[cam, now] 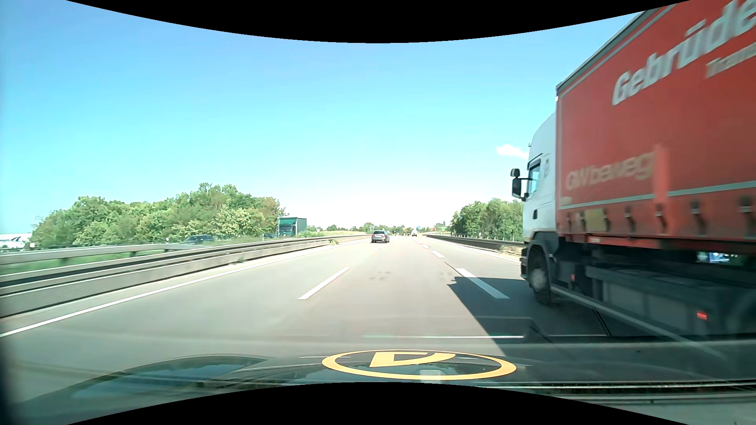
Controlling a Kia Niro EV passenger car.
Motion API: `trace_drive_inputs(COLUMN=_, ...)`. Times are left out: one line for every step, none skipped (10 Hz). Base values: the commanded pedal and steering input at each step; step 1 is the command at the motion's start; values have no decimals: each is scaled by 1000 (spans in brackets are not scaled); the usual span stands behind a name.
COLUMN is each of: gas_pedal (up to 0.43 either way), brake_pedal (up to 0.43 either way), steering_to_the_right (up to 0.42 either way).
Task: Follow the waypoints while adhering to traffic rules and regulations
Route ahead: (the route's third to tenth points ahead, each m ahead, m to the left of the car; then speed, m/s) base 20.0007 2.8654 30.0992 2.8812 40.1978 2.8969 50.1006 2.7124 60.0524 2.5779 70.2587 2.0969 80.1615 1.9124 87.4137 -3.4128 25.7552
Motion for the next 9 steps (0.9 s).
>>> trace_drive_inputs(gas_pedal=130, brake_pedal=0, steering_to_the_right=2)
trace_drive_inputs(gas_pedal=110, brake_pedal=0, steering_to_the_right=2)
trace_drive_inputs(gas_pedal=110, brake_pedal=0, steering_to_the_right=2)
trace_drive_inputs(gas_pedal=98, brake_pedal=0, steering_to_the_right=2)
trace_drive_inputs(gas_pedal=87, brake_pedal=0, steering_to_the_right=2)
trace_drive_inputs(gas_pedal=87, brake_pedal=0, steering_to_the_right=2)
trace_drive_inputs(gas_pedal=87, brake_pedal=0, steering_to_the_right=2)
trace_drive_inputs(gas_pedal=87, brake_pedal=0, steering_to_the_right=2)
trace_drive_inputs(gas_pedal=79, brake_pedal=0, steering_to_the_right=2)
